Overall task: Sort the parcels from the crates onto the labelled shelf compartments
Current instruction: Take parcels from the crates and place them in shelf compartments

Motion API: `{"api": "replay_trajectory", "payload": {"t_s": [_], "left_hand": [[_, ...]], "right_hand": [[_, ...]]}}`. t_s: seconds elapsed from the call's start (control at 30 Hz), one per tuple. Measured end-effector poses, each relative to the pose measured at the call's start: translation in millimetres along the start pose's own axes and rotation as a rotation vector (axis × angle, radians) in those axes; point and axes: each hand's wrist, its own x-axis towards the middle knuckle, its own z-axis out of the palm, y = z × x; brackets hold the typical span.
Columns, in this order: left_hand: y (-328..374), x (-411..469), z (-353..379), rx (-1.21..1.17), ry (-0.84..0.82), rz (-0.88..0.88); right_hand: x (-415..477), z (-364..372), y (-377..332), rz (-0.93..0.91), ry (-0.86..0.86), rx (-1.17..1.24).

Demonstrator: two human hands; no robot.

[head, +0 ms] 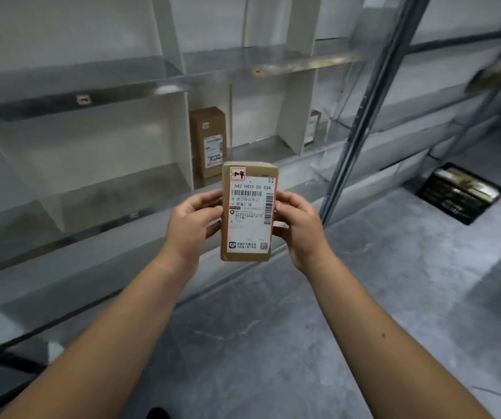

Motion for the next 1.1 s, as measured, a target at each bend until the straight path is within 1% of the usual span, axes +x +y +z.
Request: {"api": "replay_trajectory", "payload": {"t_s": [0.23,0.5,0.8,0.93,1.1], "left_hand": [[-21.6,14.0,125.9,-0.007,-0.205,-0.052],[-38.5,57.1,241.3,0.036,-0.356,-0.055],[-45.8,148.9,374.7,0.022,-0.444,-0.026],[-37.6,186.7,425.0,-0.010,-0.451,-0.014],[-20.1,225.9,470.4,-0.024,-0.432,0.045]], "right_hand": [[-12.8,-122.2,-27.5,-0.032,0.228,0.024],[7.0,-227.3,-49.7,-0.077,0.378,0.053],[103.5,-342.7,-95.9,-0.118,0.405,0.010],[146.7,-383.8,-125.5,-0.132,0.393,-0.011],[198.1,-417.9,-159.4,-0.170,0.349,-0.025]]}}
